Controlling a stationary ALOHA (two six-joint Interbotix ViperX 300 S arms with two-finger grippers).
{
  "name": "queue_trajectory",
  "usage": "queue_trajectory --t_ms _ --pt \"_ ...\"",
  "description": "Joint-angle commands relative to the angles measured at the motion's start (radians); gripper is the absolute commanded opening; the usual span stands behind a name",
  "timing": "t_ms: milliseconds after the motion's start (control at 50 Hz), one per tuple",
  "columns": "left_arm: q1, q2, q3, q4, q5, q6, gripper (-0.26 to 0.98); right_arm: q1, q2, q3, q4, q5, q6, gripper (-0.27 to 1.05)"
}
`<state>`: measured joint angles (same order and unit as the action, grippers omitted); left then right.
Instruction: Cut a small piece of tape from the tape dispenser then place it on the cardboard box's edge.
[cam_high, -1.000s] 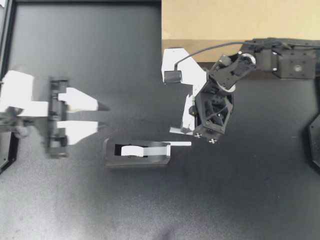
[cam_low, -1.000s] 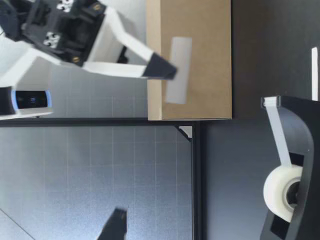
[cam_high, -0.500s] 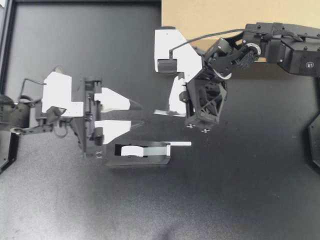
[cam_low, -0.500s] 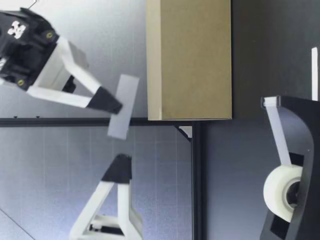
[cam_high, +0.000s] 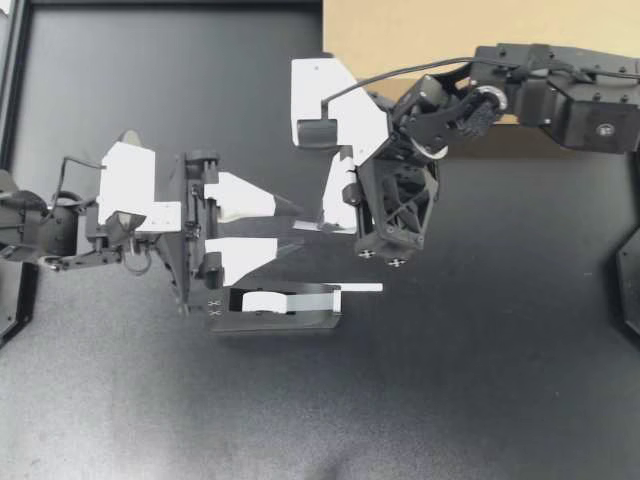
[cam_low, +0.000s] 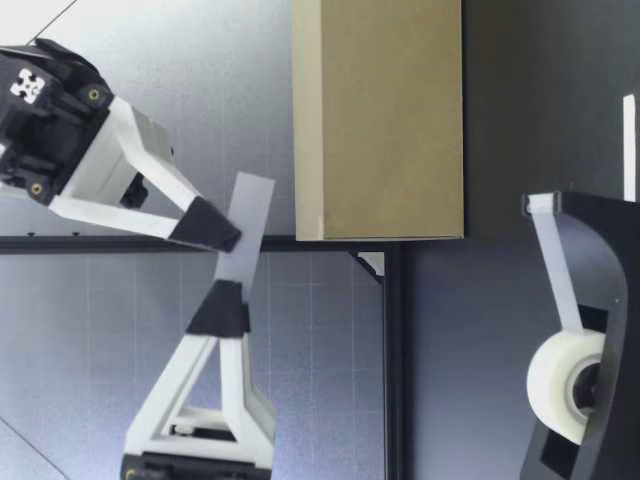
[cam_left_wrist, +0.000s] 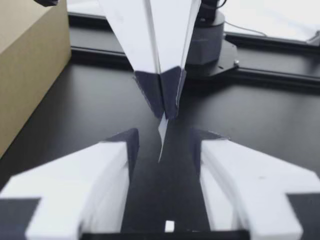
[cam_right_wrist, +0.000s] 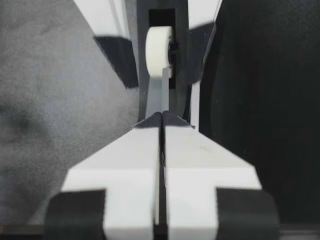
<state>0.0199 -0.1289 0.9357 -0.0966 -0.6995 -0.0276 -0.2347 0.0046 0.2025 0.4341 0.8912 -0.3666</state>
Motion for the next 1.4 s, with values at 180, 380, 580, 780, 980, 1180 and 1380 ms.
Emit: queue_trajectory --t_ms 180,380,580,780,980,1180,1380 --pt "0.002 0.008 -0.031 -0.002 -0.014 -0.025 0.36 0.005 0.0 -0.04 0.003 -0.003 -0.005 -0.12" --pt "0.002 0.006 -0.026 -0.002 -0.015 -0.026 0.32 0.005 0.002 -0.04 0.002 0.002 -0.005 -0.12" --pt "0.002 0.008 -0.021 -0.002 -0.015 -0.026 0.12 0.005 0.002 -0.041 0.002 0.002 -0.005 -0.12" --pt "0.002 0.008 -0.021 -0.002 -0.014 -0.026 -0.08 0.005 0.002 -0.04 0.002 0.0 -0.003 -0.12" --pt "0.002 0.008 -0.02 -0.002 -0.011 -0.026 -0.09 0.005 0.002 -0.038 0.003 0.0 0.0 -0.11" --pt "0.002 0.008 -0.02 -0.002 -0.009 -0.026 -0.09 0.005 0.003 -0.035 0.005 -0.008 0.0 -0.07" --pt "0.002 0.008 -0.017 0.002 -0.008 -0.023 -0.09 0.005 0.011 -0.032 0.003 -0.031 0.003 0.18"
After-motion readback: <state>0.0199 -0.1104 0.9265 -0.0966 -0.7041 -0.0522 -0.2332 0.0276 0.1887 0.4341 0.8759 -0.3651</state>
